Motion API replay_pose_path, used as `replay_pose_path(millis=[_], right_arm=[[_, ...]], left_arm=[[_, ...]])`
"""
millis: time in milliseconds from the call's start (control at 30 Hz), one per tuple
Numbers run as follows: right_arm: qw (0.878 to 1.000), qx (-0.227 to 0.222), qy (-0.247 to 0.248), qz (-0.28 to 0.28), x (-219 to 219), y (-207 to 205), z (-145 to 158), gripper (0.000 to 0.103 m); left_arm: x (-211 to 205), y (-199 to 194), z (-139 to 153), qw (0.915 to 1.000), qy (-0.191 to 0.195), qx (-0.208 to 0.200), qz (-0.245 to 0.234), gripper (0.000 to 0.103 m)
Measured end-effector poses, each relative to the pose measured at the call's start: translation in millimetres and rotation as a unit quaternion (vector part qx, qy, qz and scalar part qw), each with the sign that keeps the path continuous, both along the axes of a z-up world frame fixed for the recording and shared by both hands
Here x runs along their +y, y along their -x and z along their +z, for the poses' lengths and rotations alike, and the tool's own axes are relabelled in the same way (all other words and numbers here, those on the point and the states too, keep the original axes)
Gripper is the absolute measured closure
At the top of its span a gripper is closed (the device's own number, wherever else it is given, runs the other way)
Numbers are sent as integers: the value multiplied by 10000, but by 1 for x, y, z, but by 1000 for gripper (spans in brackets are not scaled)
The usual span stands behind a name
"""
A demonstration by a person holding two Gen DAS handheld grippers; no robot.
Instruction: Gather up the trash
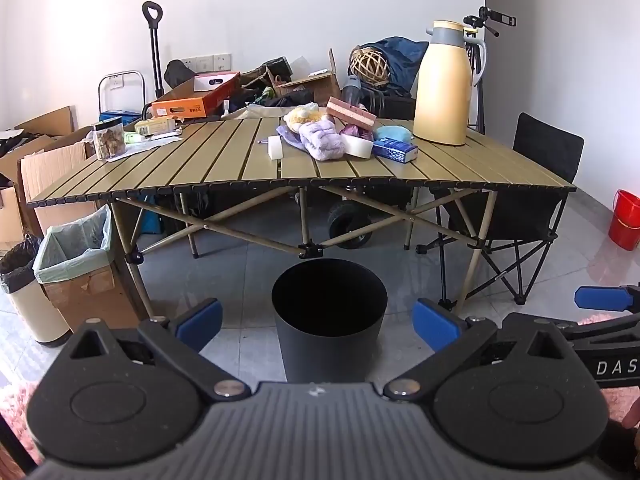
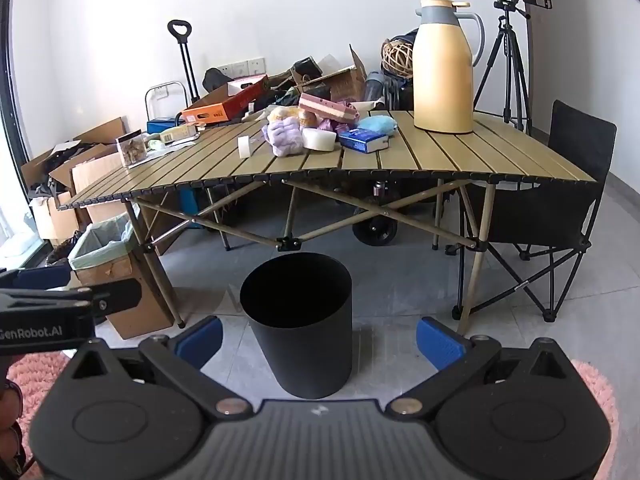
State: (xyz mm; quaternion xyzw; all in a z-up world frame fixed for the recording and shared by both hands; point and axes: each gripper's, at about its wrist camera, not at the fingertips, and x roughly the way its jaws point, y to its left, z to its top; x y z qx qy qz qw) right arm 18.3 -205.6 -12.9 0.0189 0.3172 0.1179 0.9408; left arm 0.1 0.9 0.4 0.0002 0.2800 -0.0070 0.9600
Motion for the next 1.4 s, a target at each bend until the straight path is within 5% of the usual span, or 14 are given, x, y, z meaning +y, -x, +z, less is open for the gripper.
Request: replay_pose_path(millis=[1400], right_arm=[[9999,-151,-5,12,1,4,3,0]], left_arm=[[-1,4,4,10000,-35,-68,7,0]])
